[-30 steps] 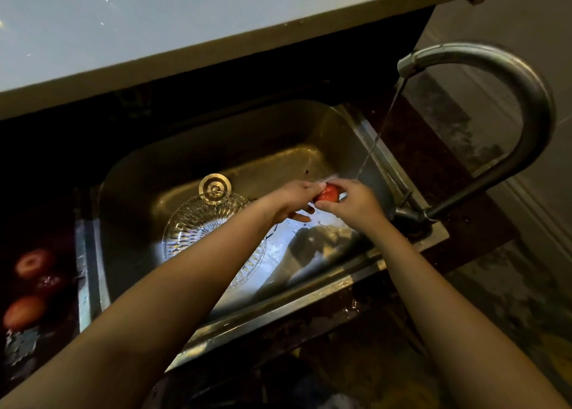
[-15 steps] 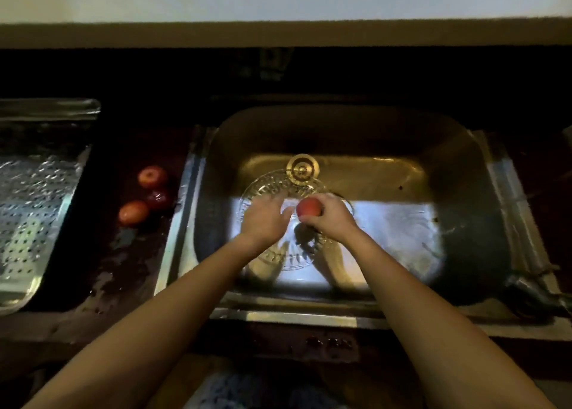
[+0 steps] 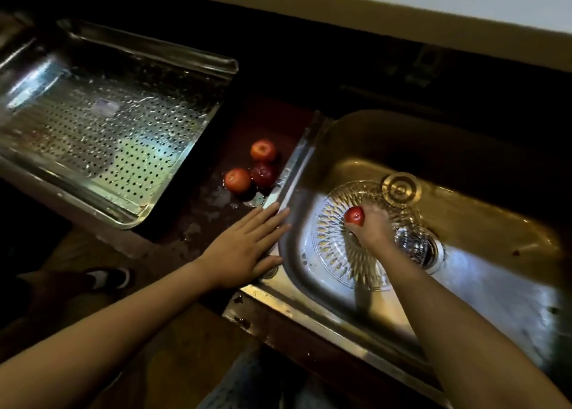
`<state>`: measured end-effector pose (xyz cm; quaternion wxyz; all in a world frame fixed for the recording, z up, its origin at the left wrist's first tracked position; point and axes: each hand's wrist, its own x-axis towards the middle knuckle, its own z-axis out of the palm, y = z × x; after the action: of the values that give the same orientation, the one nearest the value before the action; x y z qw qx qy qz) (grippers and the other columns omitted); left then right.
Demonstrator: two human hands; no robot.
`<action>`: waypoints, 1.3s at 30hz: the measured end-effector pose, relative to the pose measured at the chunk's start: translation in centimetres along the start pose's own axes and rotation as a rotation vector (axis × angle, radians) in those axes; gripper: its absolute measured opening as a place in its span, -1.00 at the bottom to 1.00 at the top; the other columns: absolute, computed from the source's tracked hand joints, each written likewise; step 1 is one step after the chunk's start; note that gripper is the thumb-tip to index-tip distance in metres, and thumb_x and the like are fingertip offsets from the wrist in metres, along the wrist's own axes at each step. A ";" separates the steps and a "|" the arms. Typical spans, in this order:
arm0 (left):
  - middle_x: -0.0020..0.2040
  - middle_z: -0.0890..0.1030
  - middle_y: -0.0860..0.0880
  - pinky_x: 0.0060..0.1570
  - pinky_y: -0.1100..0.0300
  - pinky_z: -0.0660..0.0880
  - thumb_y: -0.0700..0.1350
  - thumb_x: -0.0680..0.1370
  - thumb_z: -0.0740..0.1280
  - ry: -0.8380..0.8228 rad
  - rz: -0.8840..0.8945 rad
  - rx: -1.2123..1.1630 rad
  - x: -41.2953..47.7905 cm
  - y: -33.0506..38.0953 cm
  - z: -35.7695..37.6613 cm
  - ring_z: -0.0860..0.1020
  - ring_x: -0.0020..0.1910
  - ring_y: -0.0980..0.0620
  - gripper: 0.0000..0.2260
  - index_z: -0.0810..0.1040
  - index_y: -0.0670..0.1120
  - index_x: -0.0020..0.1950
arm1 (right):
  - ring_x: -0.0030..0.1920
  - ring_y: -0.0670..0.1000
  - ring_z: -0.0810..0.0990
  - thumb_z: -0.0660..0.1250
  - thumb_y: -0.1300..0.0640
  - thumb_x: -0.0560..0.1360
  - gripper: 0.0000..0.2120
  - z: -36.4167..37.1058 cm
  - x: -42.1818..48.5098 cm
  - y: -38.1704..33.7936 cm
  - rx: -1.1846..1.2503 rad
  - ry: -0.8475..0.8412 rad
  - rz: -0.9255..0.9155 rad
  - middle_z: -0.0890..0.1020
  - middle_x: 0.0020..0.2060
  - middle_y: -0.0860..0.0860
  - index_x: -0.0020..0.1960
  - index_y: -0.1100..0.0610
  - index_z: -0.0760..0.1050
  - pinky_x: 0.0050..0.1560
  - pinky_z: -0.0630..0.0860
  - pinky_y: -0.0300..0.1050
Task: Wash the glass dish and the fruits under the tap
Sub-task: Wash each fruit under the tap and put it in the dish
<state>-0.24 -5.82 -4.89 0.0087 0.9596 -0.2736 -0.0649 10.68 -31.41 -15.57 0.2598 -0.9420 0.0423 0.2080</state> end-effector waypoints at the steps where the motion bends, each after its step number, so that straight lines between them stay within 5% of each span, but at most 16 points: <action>1: 0.50 0.21 -0.11 0.46 0.01 0.07 0.17 0.58 0.09 0.018 -0.002 -0.015 -0.2 -0.2 0.2 0.12 0.50 -0.12 -0.45 0.22 -0.12 0.47 | 0.30 0.16 0.36 0.42 -0.02 0.41 -0.41 0.4 0.2 0.0 -0.020 -0.011 -0.008 0.47 0.27 0.12 0.36 0.11 0.33 0.28 0.36 0.10; 9: 0.45 0.31 -0.15 0.47 -0.04 0.11 0.12 0.56 0.15 0.117 0.013 -0.077 0.0 0.0 0.2 0.18 0.47 -0.18 -0.47 0.34 -0.19 0.41 | 0.34 0.20 0.31 0.29 -0.14 0.47 -0.38 -2.3 0.8 -2.4 -0.145 -0.063 -0.062 0.42 0.30 0.18 0.40 0.17 0.26 0.35 0.30 0.15; 14: 0.47 0.27 -0.14 0.46 -0.06 0.08 0.15 0.57 0.09 0.092 0.003 -0.053 -0.1 0.0 0.3 0.13 0.49 -0.14 -0.46 0.31 -0.18 0.43 | 0.26 0.14 0.40 0.28 0.06 0.52 -0.63 -7.7 0.7 -12.0 0.168 0.242 -0.590 0.54 0.22 0.12 0.30 0.14 0.45 0.23 0.26 -0.13; 18: 0.50 0.22 -0.13 0.48 -0.01 0.01 0.16 0.58 0.06 0.090 -0.003 -0.050 -0.2 -0.1 0.7 0.08 0.51 -0.11 -0.45 0.29 -0.16 0.44 | 0.30 0.08 0.29 0.35 0.08 0.48 -0.46 -9.4 1.5 -17.7 0.029 -0.025 -0.848 0.42 0.35 0.06 0.43 0.05 0.29 0.27 0.15 -0.18; 21: 0.50 0.21 -0.12 0.48 0.00 -0.02 0.16 0.58 0.08 0.107 -0.004 -0.086 -0.3 -0.2 1.0 0.05 0.52 -0.09 -0.46 0.30 -0.15 0.44 | 0.27 0.09 0.25 0.37 0.09 0.47 -0.35 -9.0 2.7 -19.7 -0.165 -0.232 -0.872 0.32 0.43 0.00 0.47 -0.03 0.17 0.32 0.17 -0.07; 26: 0.50 0.22 -0.11 0.50 0.06 -0.02 0.18 0.58 0.07 0.125 -0.013 -0.112 -0.3 -0.3 1.2 0.04 0.52 -0.06 -0.46 0.31 -0.14 0.44 | 0.20 0.07 0.29 0.39 0.07 0.45 -0.46 -7.9 3.6 -20.7 -0.197 -0.359 -0.853 0.43 0.34 -0.03 0.39 -0.05 0.34 0.26 0.20 -0.13; 29: 0.51 0.22 -0.11 0.50 0.06 -0.01 0.18 0.58 0.06 0.120 -0.014 -0.121 -0.3 -0.4 1.4 0.04 0.53 -0.05 -0.46 0.30 -0.13 0.44 | 0.22 0.06 0.30 0.39 0.09 0.45 -0.49 -7.8 3.5 -20.0 -0.072 -0.326 -0.819 0.46 0.30 0.03 0.37 0.00 0.38 0.20 0.17 -0.23; 33: 0.49 0.25 -0.10 0.47 -0.03 0.08 0.17 0.58 0.09 0.112 -0.005 -0.073 -0.4 -0.2 0.9 0.10 0.51 -0.06 -0.46 0.29 -0.13 0.44 | 0.32 0.07 0.34 0.40 0.14 0.44 -0.50 -9.5 2.6 -18.5 0.050 -0.257 -0.752 0.44 0.30 0.09 0.36 0.07 0.39 0.32 0.24 -0.13; 35: 0.47 0.29 -0.12 0.45 -0.05 0.14 0.16 0.56 0.09 0.110 -0.007 -0.044 0.0 0.0 0.1 0.17 0.49 -0.07 -0.46 0.31 -0.13 0.43 | 0.31 0.02 0.37 0.39 0.16 0.45 -0.51 -11.2 1.7 -17.5 0.102 -0.230 -0.733 0.44 0.29 0.10 0.35 0.10 0.39 0.29 0.27 -0.27; 39: 0.38 0.43 -0.11 0.37 0.06 0.29 0.10 0.56 0.06 0.216 -0.093 -0.371 3.6 1.2 -3.5 0.37 0.38 -0.06 -0.50 0.31 -0.11 0.43 | 0.23 -0.01 0.42 0.41 0.19 0.43 -0.52 -15.3 -1.4 -14.7 0.189 -0.083 -0.682 0.48 0.22 0.15 0.32 0.17 0.42 0.14 0.24 -0.52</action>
<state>2.64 -8.79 -1.75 0.2114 0.9545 -0.2101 -0.0112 17.81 -26.57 3.81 0.4017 -0.8645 -0.2663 0.1424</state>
